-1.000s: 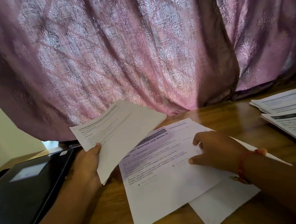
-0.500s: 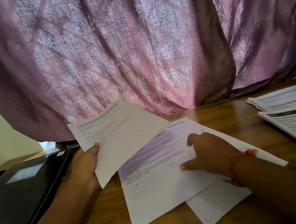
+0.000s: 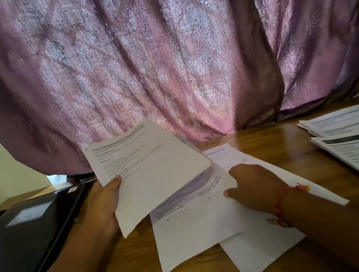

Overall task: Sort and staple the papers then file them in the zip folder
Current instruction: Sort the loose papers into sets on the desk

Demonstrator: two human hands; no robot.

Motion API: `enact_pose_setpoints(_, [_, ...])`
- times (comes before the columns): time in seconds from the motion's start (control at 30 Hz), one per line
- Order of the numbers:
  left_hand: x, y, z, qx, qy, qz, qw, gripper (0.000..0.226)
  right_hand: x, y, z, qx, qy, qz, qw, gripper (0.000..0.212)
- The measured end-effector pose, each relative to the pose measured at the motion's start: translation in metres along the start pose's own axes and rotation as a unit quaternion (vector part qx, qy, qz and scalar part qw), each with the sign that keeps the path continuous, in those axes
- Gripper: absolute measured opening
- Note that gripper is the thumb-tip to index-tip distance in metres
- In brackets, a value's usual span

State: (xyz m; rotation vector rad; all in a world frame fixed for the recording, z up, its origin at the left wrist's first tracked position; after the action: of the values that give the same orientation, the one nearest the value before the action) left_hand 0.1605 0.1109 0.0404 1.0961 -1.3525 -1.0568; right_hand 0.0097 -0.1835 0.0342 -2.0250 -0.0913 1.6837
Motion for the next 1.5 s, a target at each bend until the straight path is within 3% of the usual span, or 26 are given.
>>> enact_pose_setpoints(0.13, [0.000, 0.006, -0.002, 0.026, -0.006, -0.033, 0.999, 0.022, -0.021, 0.009, -0.005, 0.017, 0.084, -0.057, 0.995, 0.026])
enact_pose_setpoints(0.3, [0.002, 0.012, -0.004, 0.043, -0.012, -0.045, 0.998, 0.018, -0.039, 0.029, -0.014, 0.036, 0.162, -0.311, 0.936, 0.021])
enact_pose_setpoints(0.47, [0.010, 0.010, -0.001, 0.036, -0.035, -0.007, 0.999, 0.028, -0.033, 0.025, -0.013, 0.036, 0.120, -0.441, 0.889, 0.025])
enact_pose_setpoints(0.7, [0.026, 0.007, 0.004, 0.017, -0.068, 0.049, 0.996, 0.030, -0.020, -0.002, -0.006, -0.011, 0.054, -0.484, 0.873, 0.026])
enact_pose_setpoints(0.9, [0.042, -0.003, 0.017, -0.025, -0.111, 0.112, 0.987, 0.032, -0.012, -0.001, -0.004, 0.016, 0.053, -0.451, 0.891, 0.022])
enact_pose_setpoints(1.1, [0.045, -0.002, 0.021, -0.017, -0.118, 0.083, 0.989, 0.028, -0.003, -0.002, -0.011, 0.058, -0.018, -0.538, 0.841, 0.036])
enact_pose_setpoints(1.13, [0.040, -0.002, 0.019, -0.015, -0.105, 0.076, 0.991, 0.029, -0.005, 0.000, -0.011, 0.064, -0.018, -0.524, 0.849, 0.035])
enact_pose_setpoints(1.17, [0.035, -0.002, 0.016, -0.013, -0.089, 0.068, 0.994, 0.031, -0.011, 0.004, -0.010, 0.059, -0.002, -0.466, 0.883, 0.033])
enact_pose_setpoints(1.23, [0.025, -0.002, 0.009, -0.008, -0.055, 0.045, 0.997, 0.034, -0.027, 0.012, -0.008, 0.033, 0.052, -0.200, 0.978, 0.030])
enact_pose_setpoints(1.27, [0.020, -0.002, 0.006, -0.006, -0.043, 0.036, 0.998, 0.035, -0.030, 0.012, -0.006, 0.027, 0.060, -0.063, 0.996, 0.033])
enact_pose_setpoints(1.37, [0.010, -0.001, -0.001, 0.004, -0.024, 0.013, 1.000, 0.030, -0.031, 0.015, 0.003, 0.031, 0.041, 0.095, 0.994, 0.053])
enact_pose_setpoints(1.5, [0.003, -0.003, -0.004, 0.000, -0.017, 0.008, 1.000, 0.028, -0.022, 0.014, 0.000, 0.016, 0.031, 0.149, 0.988, 0.071])
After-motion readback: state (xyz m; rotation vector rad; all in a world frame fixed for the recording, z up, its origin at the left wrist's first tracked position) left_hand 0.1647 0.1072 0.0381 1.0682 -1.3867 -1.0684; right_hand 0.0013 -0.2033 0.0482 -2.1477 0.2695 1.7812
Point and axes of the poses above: each hand's wrist, its own z-axis away from the middle knuckle, its own x-axis out of the palm, y = z × x, the point moved 10 cm from there along -z, towards the middle knuckle, and after that the axes turned 5 degrees about z, right-handed, at the moved point
